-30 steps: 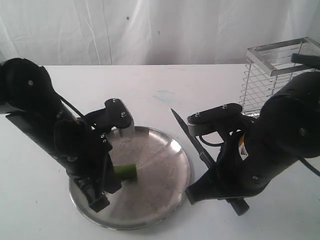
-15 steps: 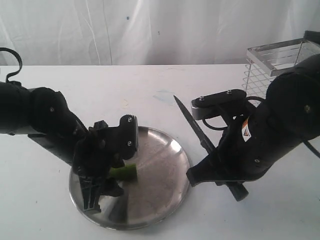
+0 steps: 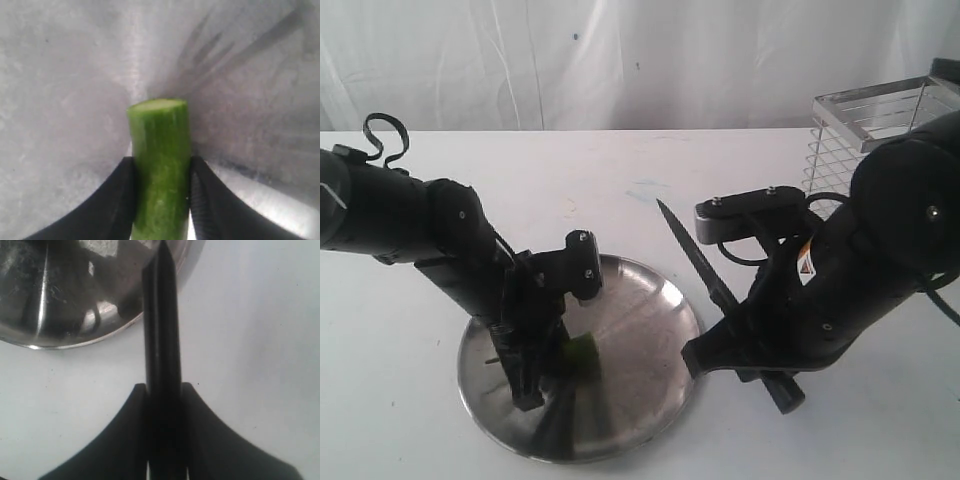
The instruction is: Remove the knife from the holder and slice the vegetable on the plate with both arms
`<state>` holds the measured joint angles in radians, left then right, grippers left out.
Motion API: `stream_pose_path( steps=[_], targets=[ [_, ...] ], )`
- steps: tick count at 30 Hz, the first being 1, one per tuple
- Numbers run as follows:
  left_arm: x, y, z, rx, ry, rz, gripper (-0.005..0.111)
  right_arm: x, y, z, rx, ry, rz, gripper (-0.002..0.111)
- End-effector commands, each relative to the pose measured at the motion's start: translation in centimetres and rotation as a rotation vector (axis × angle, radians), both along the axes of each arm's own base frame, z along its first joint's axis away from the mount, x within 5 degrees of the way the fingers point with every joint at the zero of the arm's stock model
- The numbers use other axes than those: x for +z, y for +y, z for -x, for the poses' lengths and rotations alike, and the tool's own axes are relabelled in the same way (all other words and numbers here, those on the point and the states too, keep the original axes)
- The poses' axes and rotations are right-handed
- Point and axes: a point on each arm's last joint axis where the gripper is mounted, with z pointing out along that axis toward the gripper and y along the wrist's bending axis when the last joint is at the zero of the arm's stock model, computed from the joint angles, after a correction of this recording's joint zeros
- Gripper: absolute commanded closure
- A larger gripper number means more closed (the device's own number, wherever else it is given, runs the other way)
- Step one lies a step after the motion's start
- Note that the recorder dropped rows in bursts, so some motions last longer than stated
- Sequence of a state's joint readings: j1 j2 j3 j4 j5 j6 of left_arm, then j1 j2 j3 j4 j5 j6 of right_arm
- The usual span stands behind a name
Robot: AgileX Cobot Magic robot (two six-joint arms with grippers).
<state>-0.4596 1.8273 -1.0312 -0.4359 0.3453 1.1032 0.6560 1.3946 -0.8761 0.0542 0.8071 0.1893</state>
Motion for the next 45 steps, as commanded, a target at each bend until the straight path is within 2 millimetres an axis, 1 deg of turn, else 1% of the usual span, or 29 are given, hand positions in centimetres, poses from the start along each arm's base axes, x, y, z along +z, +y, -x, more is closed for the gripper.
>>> stream_pose_path(
  steps=[1, 5, 7, 9, 10, 11, 17, 21, 24, 28, 32, 33, 34, 35, 36, 38, 39, 42, 45],
  targets=[
    [1.5, -0.9, -0.9, 0.086, 0.02, 0.094, 0.107, 0.5, 0.0, -0.4, -0.005, -0.034, -0.027, 0.108],
    [1.6, -0.9, -1.1, 0.072, 0.003, 0.083, 0.107, 0.6, 0.1, -0.5, -0.01, -0.047, -0.039, 0.108],
    [1.1, -0.9, -1.2, 0.068, 0.012, 0.072, 0.107, 0.5, 0.1, -0.5, -0.01, -0.046, -0.038, 0.108],
    [0.0, -1.0, -1.3, 0.107, 0.05, 0.065, 0.106, 0.5, 0.1, -0.4, -0.015, -0.031, -0.039, 0.108],
    [-0.3, -1.0, -1.3, 0.117, 0.06, 0.063, 0.103, 0.5, 0.1, -0.3, -0.02, -0.021, -0.044, 0.108],
    [-0.9, -1.0, -1.4, 0.124, 0.077, 0.056, 0.093, 0.5, 0.2, -0.2, -0.026, 0.001, -0.047, 0.108],
    [-1.0, -1.0, -1.4, 0.149, 0.088, 0.06, 0.058, 0.4, 0.1, 0.0, -0.025, 0.02, -0.035, 0.108],
    [-0.4, -1.0, -1.5, 0.155, 0.055, 0.071, 0.045, 0.4, 0.1, 0.0, -0.025, 0.02, -0.035, 0.108],
    [1.3, -0.9, -1.6, 0.163, 0.0, 0.097, 0.041, 0.4, 0.1, 0.0, -0.025, 0.02, -0.035, 0.108],
    [4.3, -0.7, -0.9, 0.151, -0.049, 0.14, 0.041, 0.4, 0.1, 0.0, -0.025, 0.022, -0.034, 0.108],
    [8.4, -0.2, 0.3, 0.132, -0.136, 0.192, 0.041, 0.3, 0.0, 0.2, -0.017, 0.042, -0.02, 0.108],
    [9.3, 0.0, 0.5, 0.138, -0.158, 0.204, 0.044, 0.3, 0.0, 0.4, -0.012, 0.057, -0.017, 0.108],
    [9.9, 0.1, 0.7, 0.142, -0.172, 0.209, 0.049, 0.2, 0.0, 0.6, 0.007, 0.072, -0.009, 0.108],
    [10.5, 0.4, 0.8, 0.154, -0.198, 0.212, 0.059, 0.2, 0.1, 0.8, 0.025, 0.082, -0.003, 0.108],
    [10.8, 0.7, 0.7, 0.163, -0.216, 0.215, 0.073, 0.2, 0.3, 1.1, 0.038, 0.101, -0.005, 0.108],
    [11.0, 1.4, 0.2, 0.223, -0.225, 0.23, 0.108, 0.1, 0.8, 1.5, 0.053, 0.121, -0.008, 0.108],
    [11.0, 1.7, -0.1, 0.257, -0.221, 0.24, 0.106, -0.1, 1.1, 1.6, 0.062, 0.128, -0.004, 0.108],
    [11.1, 2.8, -1.3, 0.454, -0.203, 0.358, 0.107, -0.9, 2.4, 0.9, 0.052, 0.162, 0.01, 0.108],
    [10.5, 4.4, -2.2, 0.612, -0.186, 0.442, 0.107, -1.6, 4.7, -0.1, 0.068, 0.191, 0.003, 0.108]
  ],
)
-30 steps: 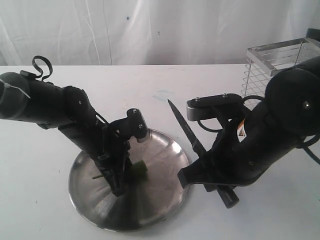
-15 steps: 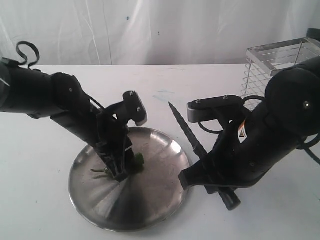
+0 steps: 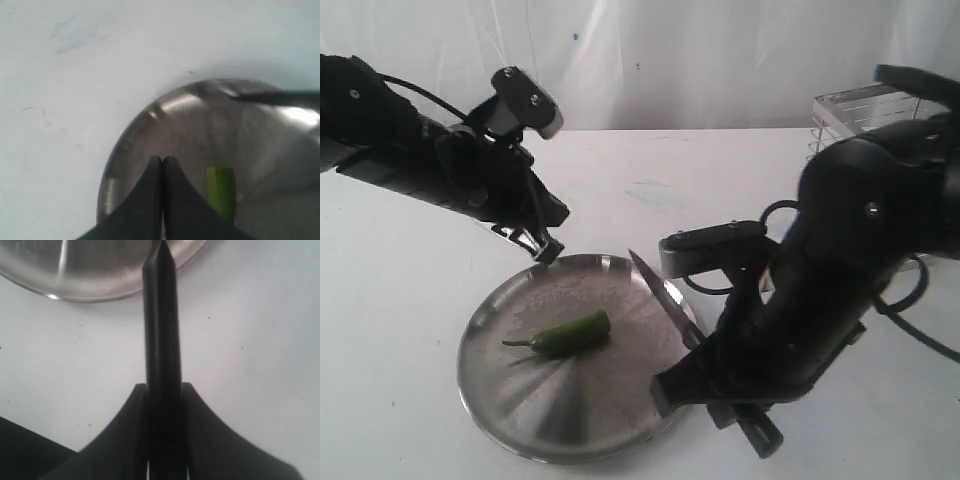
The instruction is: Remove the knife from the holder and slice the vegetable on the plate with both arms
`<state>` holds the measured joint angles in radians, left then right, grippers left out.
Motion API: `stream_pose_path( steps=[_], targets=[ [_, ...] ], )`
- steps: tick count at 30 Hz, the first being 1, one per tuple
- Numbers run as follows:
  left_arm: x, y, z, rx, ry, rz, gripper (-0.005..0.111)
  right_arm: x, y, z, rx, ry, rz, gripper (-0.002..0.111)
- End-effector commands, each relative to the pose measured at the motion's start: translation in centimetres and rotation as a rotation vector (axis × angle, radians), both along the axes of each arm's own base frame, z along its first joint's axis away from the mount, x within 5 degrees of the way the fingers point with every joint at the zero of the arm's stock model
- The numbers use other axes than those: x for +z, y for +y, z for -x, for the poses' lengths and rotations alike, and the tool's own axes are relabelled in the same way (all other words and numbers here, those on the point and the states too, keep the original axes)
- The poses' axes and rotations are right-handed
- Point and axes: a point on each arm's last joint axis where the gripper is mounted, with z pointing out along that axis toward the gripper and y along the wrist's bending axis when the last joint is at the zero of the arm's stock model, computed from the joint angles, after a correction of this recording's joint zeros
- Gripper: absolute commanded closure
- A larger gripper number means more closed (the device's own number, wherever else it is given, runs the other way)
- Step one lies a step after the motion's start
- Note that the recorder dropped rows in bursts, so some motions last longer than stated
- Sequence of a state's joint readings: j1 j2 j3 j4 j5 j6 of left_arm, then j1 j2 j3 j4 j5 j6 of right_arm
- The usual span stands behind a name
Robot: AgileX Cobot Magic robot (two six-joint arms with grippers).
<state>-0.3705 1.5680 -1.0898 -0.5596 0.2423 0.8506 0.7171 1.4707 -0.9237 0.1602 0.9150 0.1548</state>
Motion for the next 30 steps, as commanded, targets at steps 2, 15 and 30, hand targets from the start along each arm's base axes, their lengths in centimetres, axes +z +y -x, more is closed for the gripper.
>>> stream_pose_path(
  steps=[2, 15, 30],
  targets=[
    [-1.7, 2.7, -1.5, 0.237, 0.082, 0.169, 0.107, -1.0, 3.8, -2.0, 0.02, 0.029, -0.009, 0.108],
    [-3.3, 1.5, -2.8, 0.028, 0.109, 0.55, 0.107, -3.5, 5.6, -4.0, -0.074, 0.053, 0.041, 0.108],
    [-6.8, 3.5, -3.3, -0.03, 0.19, 0.732, 0.107, -3.5, 6.5, -3.1, -0.103, -0.004, 0.079, 0.108]
  ],
)
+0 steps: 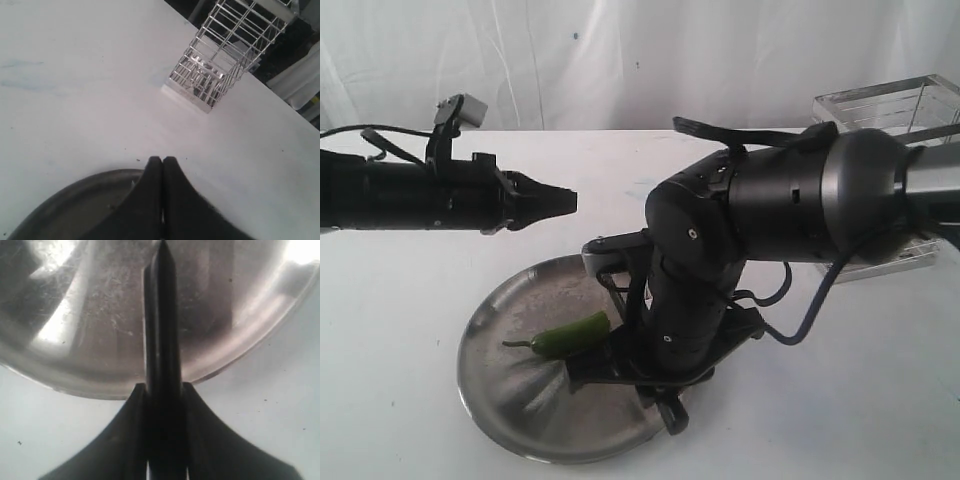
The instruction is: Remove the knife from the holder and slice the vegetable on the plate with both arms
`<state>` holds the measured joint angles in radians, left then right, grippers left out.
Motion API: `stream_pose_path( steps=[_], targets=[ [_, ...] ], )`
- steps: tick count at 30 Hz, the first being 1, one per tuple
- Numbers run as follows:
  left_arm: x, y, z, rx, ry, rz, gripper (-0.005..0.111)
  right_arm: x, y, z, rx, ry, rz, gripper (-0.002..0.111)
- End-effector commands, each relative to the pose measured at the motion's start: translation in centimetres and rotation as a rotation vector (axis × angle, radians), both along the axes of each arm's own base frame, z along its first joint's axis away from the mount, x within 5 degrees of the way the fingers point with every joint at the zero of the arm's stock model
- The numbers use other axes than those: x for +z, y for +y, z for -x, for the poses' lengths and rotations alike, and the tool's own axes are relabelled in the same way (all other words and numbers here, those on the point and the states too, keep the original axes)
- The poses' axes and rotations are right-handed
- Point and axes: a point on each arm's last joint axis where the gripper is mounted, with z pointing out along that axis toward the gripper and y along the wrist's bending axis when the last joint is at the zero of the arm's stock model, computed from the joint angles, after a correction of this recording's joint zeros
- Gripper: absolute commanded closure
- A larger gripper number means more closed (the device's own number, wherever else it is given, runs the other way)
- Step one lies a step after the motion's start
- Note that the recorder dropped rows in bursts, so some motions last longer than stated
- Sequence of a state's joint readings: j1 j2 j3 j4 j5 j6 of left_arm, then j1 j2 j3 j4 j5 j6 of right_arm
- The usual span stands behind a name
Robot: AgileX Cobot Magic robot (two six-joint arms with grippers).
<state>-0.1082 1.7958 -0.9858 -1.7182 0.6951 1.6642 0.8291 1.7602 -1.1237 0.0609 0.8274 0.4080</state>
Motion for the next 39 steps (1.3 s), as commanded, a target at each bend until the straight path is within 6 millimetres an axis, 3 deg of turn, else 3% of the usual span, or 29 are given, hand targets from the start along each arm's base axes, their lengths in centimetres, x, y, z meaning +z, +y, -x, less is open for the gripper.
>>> stream_pose_path(
  steps=[1, 6, 26, 34, 39],
  targets=[
    [-1.5, -0.4, 0.3, -0.094, -0.01, 0.077, 0.107, 0.0, -0.3, 0.2, -0.005, 0.015, 0.038, 0.108],
    [-2.0, -1.2, 0.2, -0.222, -0.04, 0.196, 0.107, 0.1, 0.0, 0.5, 0.037, 0.05, 0.009, 0.108],
    [-2.0, -1.2, 0.2, -0.222, -0.044, 0.192, 0.107, -1.8, 0.7, 0.4, 0.042, 0.095, 0.004, 0.108],
    [-4.0, -1.1, -0.2, -0.208, 0.01, 0.181, 0.107, -1.8, 0.6, 0.2, 0.052, 0.08, 0.012, 0.108],
    [-4.0, -1.2, -0.1, -0.209, 0.011, 0.179, 0.107, -1.8, 0.6, 0.2, 0.052, 0.078, 0.014, 0.108]
  ],
)
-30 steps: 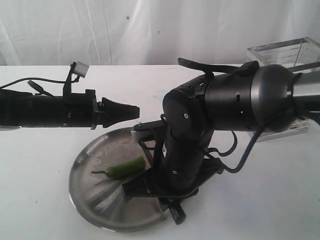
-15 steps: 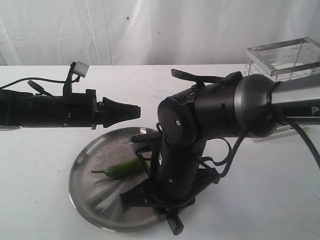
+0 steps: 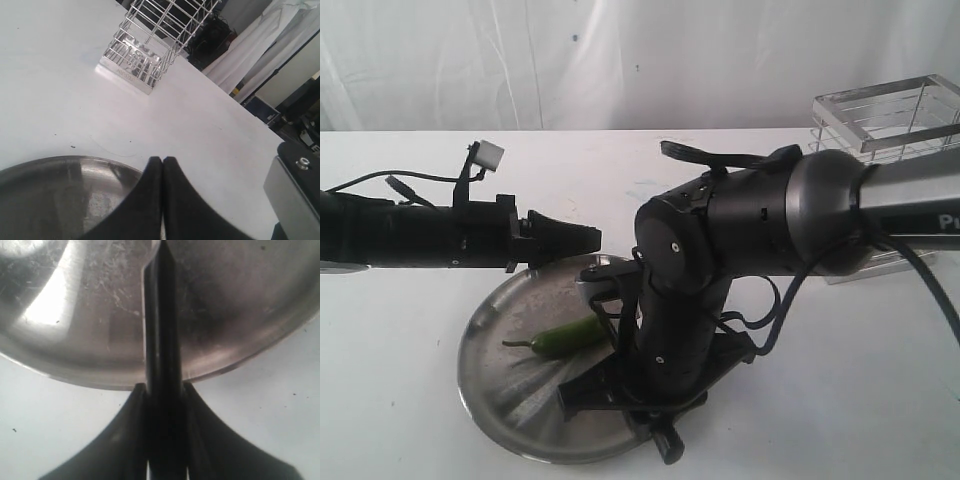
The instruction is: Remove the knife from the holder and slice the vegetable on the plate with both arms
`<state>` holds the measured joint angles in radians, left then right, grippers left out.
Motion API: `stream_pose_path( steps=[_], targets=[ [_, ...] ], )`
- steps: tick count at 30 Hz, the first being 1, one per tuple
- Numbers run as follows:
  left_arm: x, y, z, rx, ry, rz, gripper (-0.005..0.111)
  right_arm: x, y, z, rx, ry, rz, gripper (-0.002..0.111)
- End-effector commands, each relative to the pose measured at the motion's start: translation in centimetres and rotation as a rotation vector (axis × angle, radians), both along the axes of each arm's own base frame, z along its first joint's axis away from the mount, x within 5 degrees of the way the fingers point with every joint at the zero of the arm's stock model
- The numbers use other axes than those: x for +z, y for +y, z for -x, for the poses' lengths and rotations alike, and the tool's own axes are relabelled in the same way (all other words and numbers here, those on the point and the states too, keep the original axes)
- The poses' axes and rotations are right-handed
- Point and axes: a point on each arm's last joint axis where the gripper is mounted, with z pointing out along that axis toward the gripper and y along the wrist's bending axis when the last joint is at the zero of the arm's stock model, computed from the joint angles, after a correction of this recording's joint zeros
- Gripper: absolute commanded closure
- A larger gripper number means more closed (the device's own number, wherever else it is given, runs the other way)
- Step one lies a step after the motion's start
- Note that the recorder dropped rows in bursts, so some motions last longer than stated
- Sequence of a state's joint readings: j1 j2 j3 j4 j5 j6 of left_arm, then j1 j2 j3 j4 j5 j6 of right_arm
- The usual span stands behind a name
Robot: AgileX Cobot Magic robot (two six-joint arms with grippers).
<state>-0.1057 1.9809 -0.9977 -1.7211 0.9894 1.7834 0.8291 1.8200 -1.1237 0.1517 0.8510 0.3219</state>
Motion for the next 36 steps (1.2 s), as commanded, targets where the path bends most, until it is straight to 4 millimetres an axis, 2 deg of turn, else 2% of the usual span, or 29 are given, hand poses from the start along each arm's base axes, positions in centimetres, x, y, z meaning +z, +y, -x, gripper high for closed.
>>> stream_pose_path(
  steps=[1, 17, 36],
  targets=[
    [0.35, 0.03, -0.18, 0.01, -0.011, 0.025, 0.107, 0.09, 0.04, -0.12, 0.011, -0.018, 0.002, 0.108],
    [0.35, 0.03, -0.18, 0.01, -0.011, 0.025, 0.107, -0.25, 0.05, -0.94, -0.075, -0.084, 0.01, 0.108],
    [0.35, 0.03, -0.18, 0.007, -0.03, 0.019, 0.107, -0.27, 0.15, -0.32, -0.026, -0.023, 0.001, 0.108]
  ],
)
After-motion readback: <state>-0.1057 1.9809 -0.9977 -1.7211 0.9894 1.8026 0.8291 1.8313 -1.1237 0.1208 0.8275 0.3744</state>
